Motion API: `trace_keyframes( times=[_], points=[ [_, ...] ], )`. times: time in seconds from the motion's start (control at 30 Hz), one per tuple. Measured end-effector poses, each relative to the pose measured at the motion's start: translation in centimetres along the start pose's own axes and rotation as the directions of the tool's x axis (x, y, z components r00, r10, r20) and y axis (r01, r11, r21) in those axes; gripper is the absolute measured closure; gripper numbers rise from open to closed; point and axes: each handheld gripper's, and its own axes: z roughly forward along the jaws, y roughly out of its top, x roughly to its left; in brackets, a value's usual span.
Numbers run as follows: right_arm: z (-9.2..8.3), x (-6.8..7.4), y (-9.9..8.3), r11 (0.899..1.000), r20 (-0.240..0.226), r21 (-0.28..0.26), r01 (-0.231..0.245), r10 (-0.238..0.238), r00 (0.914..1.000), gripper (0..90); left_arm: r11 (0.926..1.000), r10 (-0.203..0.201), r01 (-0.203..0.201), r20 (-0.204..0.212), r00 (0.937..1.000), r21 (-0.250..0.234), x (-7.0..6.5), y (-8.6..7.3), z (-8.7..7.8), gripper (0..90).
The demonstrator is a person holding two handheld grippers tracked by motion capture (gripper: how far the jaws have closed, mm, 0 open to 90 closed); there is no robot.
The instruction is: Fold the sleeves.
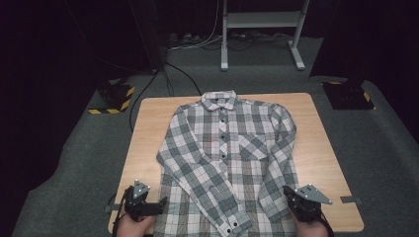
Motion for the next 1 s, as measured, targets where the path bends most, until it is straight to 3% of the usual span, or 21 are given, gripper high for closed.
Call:
trace_keyframes(
  times=[0.13,0.4,0.47,0.53,0.7,0.77,1.0],
  points=[
    [-0.6,1.6,1.8,0.998,-0.04,-0.047,0.05,-0.052,0.9978,87.5,1.0,0.0,0.0,0.0,1.0,0.0,0.0,0.0,0.0,0.2],
    [0.1,4.5,3.5,0.992,-0.106,-0.063,0.112,-0.118,0.9873,87.8,1.0,0.0,0.0,0.0,1.0,-0.001,0.0,0.0,0.0,0.2],
    [0.5,5.7,4.2,0.987,-0.129,-0.073,0.14,-0.149,0.9805,88.0,1.0,0.001,-0.001,0.002,1.0,0.0,0.0,0.0,0.0,0.3],
    [0.6,5.9,4.3,0.987,-0.136,-0.074,0.146,-0.155,0.9786,88.0,1.0,0.001,-0.001,0.002,1.0,0.0,0.0,0.0,0.0,0.2],
    [1.6,7.9,5.3,0.978,-0.177,-0.08,0.193,-0.204,0.9628,88.0,1.0,0.002,-0.002,0.003,1.0,0.0,0.0,0.0,0.0,0.2],
    [1.7,8.3,5.5,0.977,-0.183,-0.08,0.199,-0.211,0.9602,88.0,1.0,0.002,-0.002,0.003,1.0,0.0,0.0,0.0,0.0,0.3],
    [2.9,11.0,5.9,0.965,-0.237,-0.076,0.25,-0.261,0.9357,88.0,1.0,0.005,-0.005,0.005,1.0,-0.002,0.0,0.0,0.0,0.2]
  ],
)
